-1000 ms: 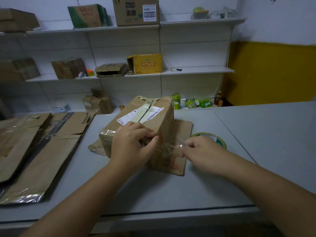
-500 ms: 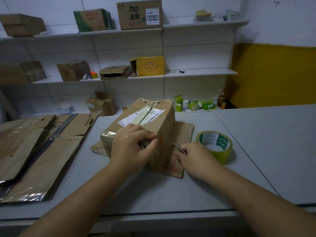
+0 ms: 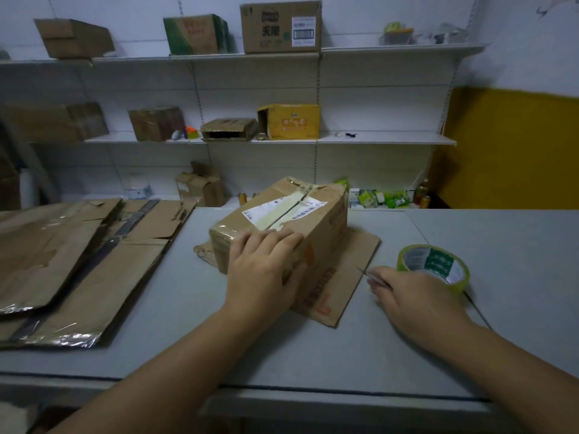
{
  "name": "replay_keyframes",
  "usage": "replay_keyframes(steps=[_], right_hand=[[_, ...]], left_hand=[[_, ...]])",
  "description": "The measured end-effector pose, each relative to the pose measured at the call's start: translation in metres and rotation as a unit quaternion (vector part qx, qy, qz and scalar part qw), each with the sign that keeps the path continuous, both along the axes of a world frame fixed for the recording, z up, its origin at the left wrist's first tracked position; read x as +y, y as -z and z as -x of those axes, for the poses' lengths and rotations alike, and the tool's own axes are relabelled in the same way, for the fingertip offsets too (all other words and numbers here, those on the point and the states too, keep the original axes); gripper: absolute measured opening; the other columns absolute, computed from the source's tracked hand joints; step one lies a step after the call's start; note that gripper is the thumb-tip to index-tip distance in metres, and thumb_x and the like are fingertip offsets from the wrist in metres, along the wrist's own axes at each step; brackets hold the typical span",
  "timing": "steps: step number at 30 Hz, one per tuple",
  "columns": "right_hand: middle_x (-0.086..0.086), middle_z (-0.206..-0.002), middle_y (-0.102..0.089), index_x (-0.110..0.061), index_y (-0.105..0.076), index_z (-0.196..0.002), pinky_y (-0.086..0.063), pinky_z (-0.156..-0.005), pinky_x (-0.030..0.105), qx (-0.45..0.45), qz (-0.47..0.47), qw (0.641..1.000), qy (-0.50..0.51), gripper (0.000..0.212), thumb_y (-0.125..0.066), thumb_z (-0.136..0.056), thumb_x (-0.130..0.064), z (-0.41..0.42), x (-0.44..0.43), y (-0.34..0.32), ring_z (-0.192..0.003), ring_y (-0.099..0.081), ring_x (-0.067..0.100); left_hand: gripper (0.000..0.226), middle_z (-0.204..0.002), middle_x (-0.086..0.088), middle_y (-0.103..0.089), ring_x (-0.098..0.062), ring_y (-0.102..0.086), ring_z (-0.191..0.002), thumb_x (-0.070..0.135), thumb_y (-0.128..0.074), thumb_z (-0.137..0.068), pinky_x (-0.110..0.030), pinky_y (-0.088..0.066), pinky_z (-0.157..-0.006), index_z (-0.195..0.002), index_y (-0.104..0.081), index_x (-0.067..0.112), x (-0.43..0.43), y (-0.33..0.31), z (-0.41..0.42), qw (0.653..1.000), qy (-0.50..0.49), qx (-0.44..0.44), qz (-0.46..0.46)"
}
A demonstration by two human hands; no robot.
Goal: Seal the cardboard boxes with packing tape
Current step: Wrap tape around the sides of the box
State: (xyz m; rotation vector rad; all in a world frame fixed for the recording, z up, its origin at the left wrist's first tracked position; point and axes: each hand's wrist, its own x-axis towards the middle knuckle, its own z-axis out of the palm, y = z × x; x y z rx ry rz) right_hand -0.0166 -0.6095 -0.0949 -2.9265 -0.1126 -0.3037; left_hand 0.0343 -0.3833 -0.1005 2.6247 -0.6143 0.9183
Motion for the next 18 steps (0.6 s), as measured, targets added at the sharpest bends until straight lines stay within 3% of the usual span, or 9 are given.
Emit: replay_keyframes(steps=[4,6,8,10,11,13,15,17,18], right_hand=[[0.002,-0.098,-0.069,-0.027,-0.041,-0.124,-0.051,-0.069,0.038,-0.009,0.032,0.999,0.002,0.032,-0.028,-0.099,-0.042,-0.004,0.002,-0.003,-0.08,-0.063,0.025],[-0.004,-0.128,-0.059,-0.026,-0.05,-0.123,-0.05,-0.075,0.034,-0.019,0.032,0.999,-0.001,0.034,-0.028,-0.1,-0.039,-0.002,0.003,-0.003,-0.089,-0.063,0.022],[-0.015,-0.15,-0.032,-0.03,-0.046,-0.137,-0.05,-0.084,0.028,-0.037,-0.092,0.995,-0.023,0.039,-0.035,-0.1,-0.034,0.003,0.007,-0.004,-0.102,-0.062,0.013],[-0.011,-0.136,-0.052,-0.038,-0.04,-0.137,-0.052,-0.066,0.016,-0.081,-0.28,0.956,-0.034,0.039,-0.04,-0.098,-0.03,0.007,0.016,-0.008,-0.08,-0.066,0.0],[-0.01,-0.113,-0.067,-0.041,-0.044,-0.129,-0.051,-0.055,0.016,-0.098,-0.359,0.928,-0.032,0.034,-0.041,-0.098,-0.028,0.007,0.022,-0.011,-0.068,-0.066,0.0],[-0.008,-0.089,-0.068,-0.041,-0.056,-0.105,-0.053,-0.05,0.025,-0.124,-0.457,0.881,-0.013,0.023,-0.041,-0.099,-0.026,-0.001,0.039,-0.013,-0.066,-0.066,0.005],[-0.006,-0.1,-0.066,-0.037,-0.059,-0.103,-0.057,-0.066,0.037,-0.136,-0.494,0.859,-0.001,0.021,-0.039,-0.1,-0.032,-0.01,0.058,-0.011,-0.085,-0.066,0.01],[-0.005,-0.113,-0.064,-0.036,-0.058,-0.115,-0.054,-0.084,0.043,-0.147,-0.52,0.841,0.013,0.026,-0.037,-0.1,-0.033,-0.018,0.075,-0.009,-0.102,-0.062,0.016],[-0.004,-0.115,-0.063,-0.036,-0.057,-0.12,-0.052,-0.089,0.042,-0.147,-0.546,0.824,0.029,0.029,-0.036,-0.101,-0.03,-0.022,0.084,-0.01,-0.104,-0.06,0.017]], left_hand=[[0.048,-0.12,0.007,-0.062,-0.016,-0.052,-0.111,0.056,-0.044,-0.085,-0.036,-0.025,-0.102,-0.12,-0.059,0.027,-0.002,0.002,0.002,1.0,0.003,0.011,0.017],[0.04,-0.114,0.004,-0.065,-0.019,-0.057,-0.105,0.047,-0.042,-0.091,-0.036,-0.031,-0.096,-0.116,-0.062,0.024,-0.003,0.002,0.0,0.999,0.005,-0.015,0.033],[0.036,-0.109,0.002,-0.067,-0.022,-0.06,-0.099,0.041,-0.042,-0.092,-0.037,-0.037,-0.09,-0.112,-0.065,0.022,-0.004,0.001,-0.001,0.999,-0.002,-0.033,0.028],[0.043,-0.114,0.004,-0.065,-0.021,-0.058,-0.105,0.05,-0.041,-0.088,-0.037,-0.036,-0.093,-0.117,-0.061,0.026,-0.01,-0.006,0.005,0.999,-0.009,-0.005,0.035],[0.052,-0.121,0.006,-0.062,-0.018,-0.053,-0.113,0.059,-0.039,-0.085,-0.036,-0.032,-0.098,-0.124,-0.056,0.028,-0.015,-0.009,0.011,0.999,-0.001,0.02,0.049],[0.068,-0.139,0.012,-0.047,-0.006,-0.036,-0.129,0.071,-0.036,-0.078,-0.027,-0.018,-0.106,-0.134,-0.044,0.033,-0.024,-0.015,0.025,0.989,0.062,0.065,0.114],[0.056,-0.142,0.019,-0.036,0.001,-0.024,-0.135,0.062,-0.037,-0.085,-0.026,-0.018,-0.11,-0.133,-0.045,0.034,-0.018,-0.023,0.035,0.965,0.141,0.048,0.214],[0.036,-0.137,0.023,-0.038,0.0,-0.03,-0.133,0.045,-0.039,-0.093,-0.029,-0.029,-0.107,-0.126,-0.05,0.034,0.005,-0.025,0.024,0.93,0.092,-0.008,0.357],[0.034,-0.135,0.021,-0.04,0.0,-0.034,-0.129,0.043,-0.037,-0.096,-0.029,-0.031,-0.105,-0.126,-0.05,0.034,0.016,-0.028,0.014,0.901,0.046,0.027,0.431]])
